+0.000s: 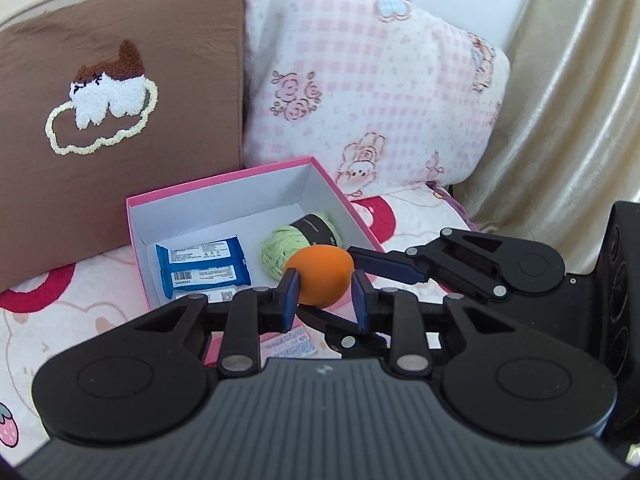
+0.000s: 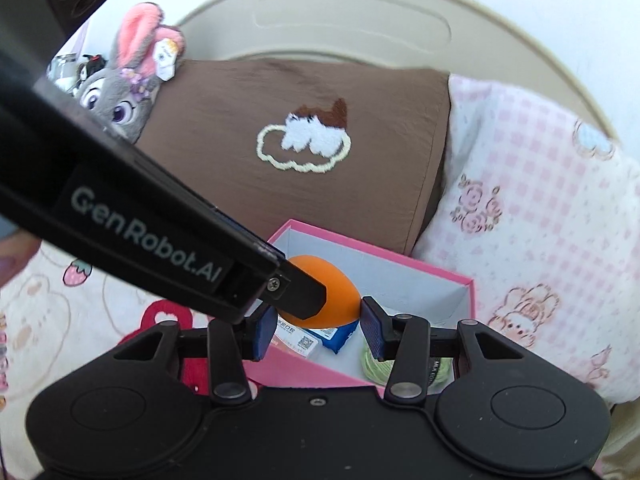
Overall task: Organize objects
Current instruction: 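Lift the sponge with the left gripper and carry it over the pink box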
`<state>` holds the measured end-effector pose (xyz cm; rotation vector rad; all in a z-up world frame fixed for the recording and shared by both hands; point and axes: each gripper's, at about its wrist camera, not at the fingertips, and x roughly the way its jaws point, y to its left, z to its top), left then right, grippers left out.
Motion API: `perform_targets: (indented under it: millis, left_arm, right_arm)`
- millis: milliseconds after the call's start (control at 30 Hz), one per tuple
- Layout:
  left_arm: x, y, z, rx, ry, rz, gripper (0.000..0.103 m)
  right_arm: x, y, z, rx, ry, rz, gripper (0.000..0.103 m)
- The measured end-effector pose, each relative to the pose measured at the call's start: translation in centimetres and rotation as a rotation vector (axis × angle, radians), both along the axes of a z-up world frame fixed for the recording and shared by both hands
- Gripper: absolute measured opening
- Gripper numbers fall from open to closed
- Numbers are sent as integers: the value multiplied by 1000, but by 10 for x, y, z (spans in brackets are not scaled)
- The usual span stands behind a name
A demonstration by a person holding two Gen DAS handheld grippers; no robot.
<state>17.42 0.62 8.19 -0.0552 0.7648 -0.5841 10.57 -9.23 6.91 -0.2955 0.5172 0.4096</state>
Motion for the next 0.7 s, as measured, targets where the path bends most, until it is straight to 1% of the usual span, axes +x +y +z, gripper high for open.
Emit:
perform_targets:
  millis: [33, 67, 100, 133, 167, 233, 300, 333, 367, 467, 500, 567, 600, 700]
  left_arm:
    - [9, 1, -2, -10, 14, 9, 27]
    - [18, 2, -4, -11, 25, 18, 27]
    - [25, 3, -7, -14, 36, 32, 27]
    - [33, 4, -11, -11, 47, 37, 27]
    - [40, 4, -15, 6, 52, 42, 27]
    - [54, 3, -24, 36, 69, 49, 27]
    - [70, 5, -36, 64, 93, 71, 27]
    - [77, 5, -41, 76, 100, 72, 27]
    - [87, 6, -47, 87, 106, 85, 27]
    - [110, 9, -64, 91, 138, 119, 27]
    - [116, 10, -70, 81, 147, 133, 27]
    - [128, 10, -79, 93, 152, 146, 27]
    - [133, 11, -82, 86, 161, 157, 27]
    - [147, 8, -90, 118, 168, 170, 27]
  right_arm:
    - [12, -8, -2, 13, 16, -3, 50]
    - [32, -18, -11, 29, 37, -5, 50]
    - [58, -20, -14, 43, 59, -5, 50]
    - [64, -21, -16, 58, 78, -1, 50]
    - [95, -18, -20, 67, 100, 2, 50]
    - [116, -16, -31, 78, 135, 13, 50]
    - [128, -11, -43, 81, 169, 22, 50]
    - [124, -11, -46, 98, 190, 17, 50]
    - [132, -9, -51, 112, 215, 11, 50]
    - [154, -8, -65, 163, 288, -8, 50]
    - [162, -7, -69, 178, 303, -19, 50]
    - [175, -5, -77, 194, 335, -29, 50]
    - [181, -5, -81, 205, 347, -35, 50]
    - [197, -4, -91, 245, 402, -51, 50]
